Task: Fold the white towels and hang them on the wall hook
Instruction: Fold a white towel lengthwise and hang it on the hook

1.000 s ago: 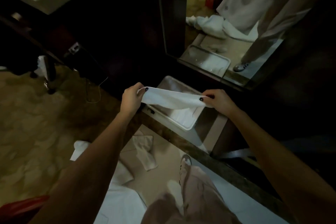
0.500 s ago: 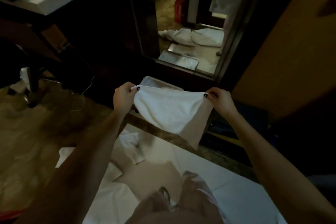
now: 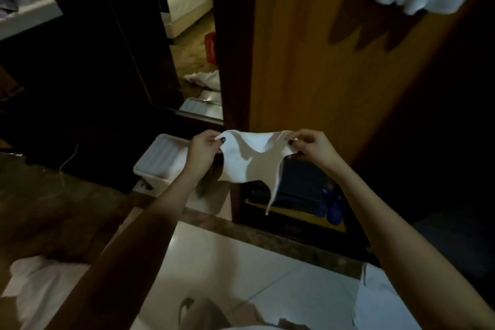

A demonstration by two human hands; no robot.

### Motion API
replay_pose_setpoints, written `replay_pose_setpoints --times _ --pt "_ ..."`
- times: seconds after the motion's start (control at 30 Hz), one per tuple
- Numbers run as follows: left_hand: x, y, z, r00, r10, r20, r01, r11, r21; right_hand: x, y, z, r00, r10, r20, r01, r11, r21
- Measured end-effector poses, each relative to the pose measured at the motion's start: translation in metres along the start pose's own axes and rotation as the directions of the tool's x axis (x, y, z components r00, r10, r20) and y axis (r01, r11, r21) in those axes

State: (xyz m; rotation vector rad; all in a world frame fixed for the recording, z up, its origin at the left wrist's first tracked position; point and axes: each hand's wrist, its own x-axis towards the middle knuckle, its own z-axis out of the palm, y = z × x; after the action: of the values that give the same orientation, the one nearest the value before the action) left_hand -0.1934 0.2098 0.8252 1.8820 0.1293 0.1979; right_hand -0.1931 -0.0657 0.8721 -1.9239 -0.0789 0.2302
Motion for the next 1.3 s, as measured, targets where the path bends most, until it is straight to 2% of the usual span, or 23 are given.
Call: replay_pose_setpoints --times 0.07,0.17,0.33,0.47,0.57,0.73,0.93,1.03,1.2,1.3 --pt "-0.008 0.027 0.038 1.0 0.009 0.013 -0.008 0.998 -0.064 -0.013 -0.003 -0.028 0.996 0.008 0.09 -0.012 0.999 0.039" --pt "-0.015 0.07 0.084 0.998 0.062 0.033 -0.058 0.992 -0.115 -0.028 -0.009 -0.065 0.984 -0.018 0.179 0.026 0.999 -0.042" --pt "-0.029 0.126 0.134 0.974 0.144 0.177 -0.119 0.982 -0.145 -0.05 -0.022 -0.104 0.99 -0.138 0.009 0.135 0.954 -0.266" --pt "-0.042 0.152 0.156 0.924 0.227 0.307 -0.177 0.967 -0.182 -0.065 -0.032 -0.123 0.954 -0.298 -0.018 0.262 0.863 -0.433" --pt "-0.05 0.166 0.168 0.889 0.262 0.375 -0.184 0.956 -0.231 -0.072 -0.035 -0.135 0.95 -0.311 -0.012 0.251 0.789 -0.56" --pt "-0.051 0.185 0.178 0.893 0.24 0.381 -0.133 0.949 -0.285 -0.083 -0.043 -0.148 0.964 -0.257 -0.075 0.218 0.915 -0.339" --pt "-0.053 0.205 0.182 0.853 0.287 0.436 -0.089 0.903 -0.42 -0.082 -0.052 -0.157 0.924 -0.269 -0.27 0.182 0.934 -0.309" --pt "-0.055 0.213 0.186 0.846 0.335 0.414 -0.167 0.906 -0.39 -0.081 -0.062 -0.158 0.909 -0.275 -0.314 0.172 0.932 -0.319" --pt "-0.048 0.222 0.185 0.854 0.403 0.329 -0.286 0.892 -0.349 -0.085 -0.079 -0.162 0.925 -0.283 -0.252 0.192 0.923 -0.333" --pt "-0.04 0.227 0.181 0.861 0.396 0.321 -0.255 0.88 -0.401 -0.091 -0.085 -0.169 0.936 -0.287 -0.204 0.199 0.909 -0.366"
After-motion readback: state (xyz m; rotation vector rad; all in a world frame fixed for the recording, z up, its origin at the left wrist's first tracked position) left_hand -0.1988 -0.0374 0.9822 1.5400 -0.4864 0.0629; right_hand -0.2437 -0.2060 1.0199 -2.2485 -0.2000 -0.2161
